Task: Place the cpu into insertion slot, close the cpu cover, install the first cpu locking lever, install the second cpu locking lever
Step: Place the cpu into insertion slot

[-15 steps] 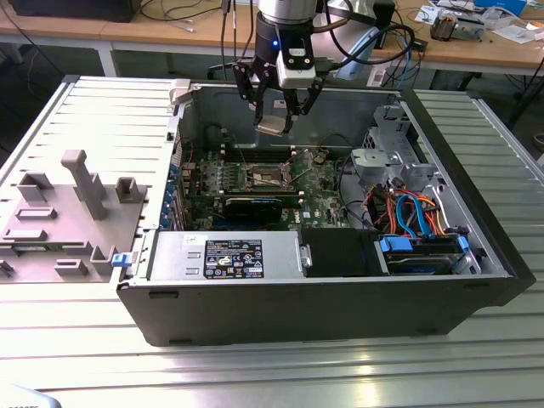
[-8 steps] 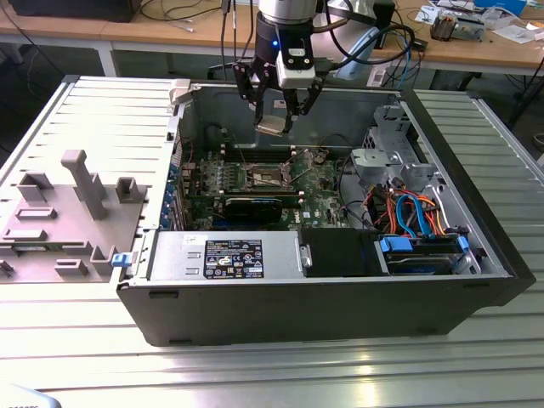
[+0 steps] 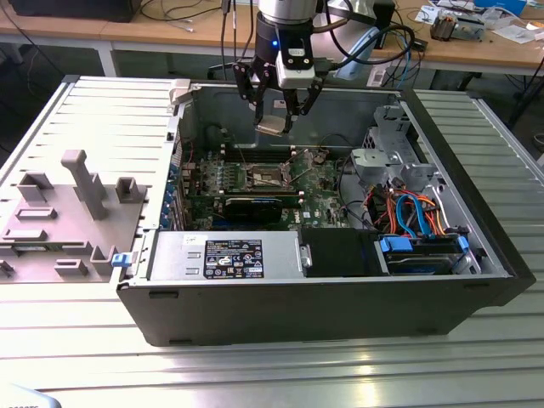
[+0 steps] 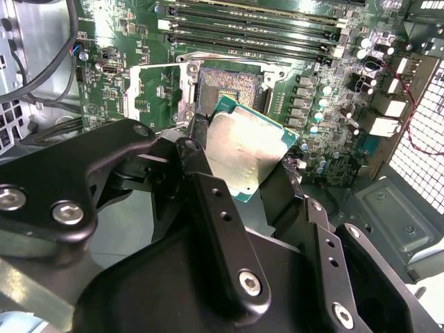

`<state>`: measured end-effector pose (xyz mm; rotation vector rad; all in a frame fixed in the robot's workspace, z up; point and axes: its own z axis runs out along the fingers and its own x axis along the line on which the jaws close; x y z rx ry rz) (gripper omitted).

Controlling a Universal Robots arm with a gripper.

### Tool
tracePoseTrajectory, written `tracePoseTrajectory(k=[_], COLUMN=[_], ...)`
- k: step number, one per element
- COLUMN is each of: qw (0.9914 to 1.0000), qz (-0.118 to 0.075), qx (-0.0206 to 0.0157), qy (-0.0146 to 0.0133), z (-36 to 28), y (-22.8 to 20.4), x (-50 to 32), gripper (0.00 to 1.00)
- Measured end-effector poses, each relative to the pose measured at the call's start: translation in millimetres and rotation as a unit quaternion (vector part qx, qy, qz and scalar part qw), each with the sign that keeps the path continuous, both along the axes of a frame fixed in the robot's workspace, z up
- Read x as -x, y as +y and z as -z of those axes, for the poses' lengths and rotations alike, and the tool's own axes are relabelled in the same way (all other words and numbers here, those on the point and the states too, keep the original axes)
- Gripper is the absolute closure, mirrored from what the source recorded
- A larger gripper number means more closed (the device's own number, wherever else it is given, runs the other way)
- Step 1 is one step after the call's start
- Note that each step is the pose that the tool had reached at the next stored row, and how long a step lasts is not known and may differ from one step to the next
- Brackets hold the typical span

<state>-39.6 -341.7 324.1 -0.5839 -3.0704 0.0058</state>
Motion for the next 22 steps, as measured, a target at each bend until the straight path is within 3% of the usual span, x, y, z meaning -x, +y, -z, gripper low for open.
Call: tracePoseTrajectory(k=[22], qw=[0.99998], qz=[0.007], qx=[0.0000], qy=[0.0000], z=[0.1], y=[0.0], x=[0.0], gripper=[0.45])
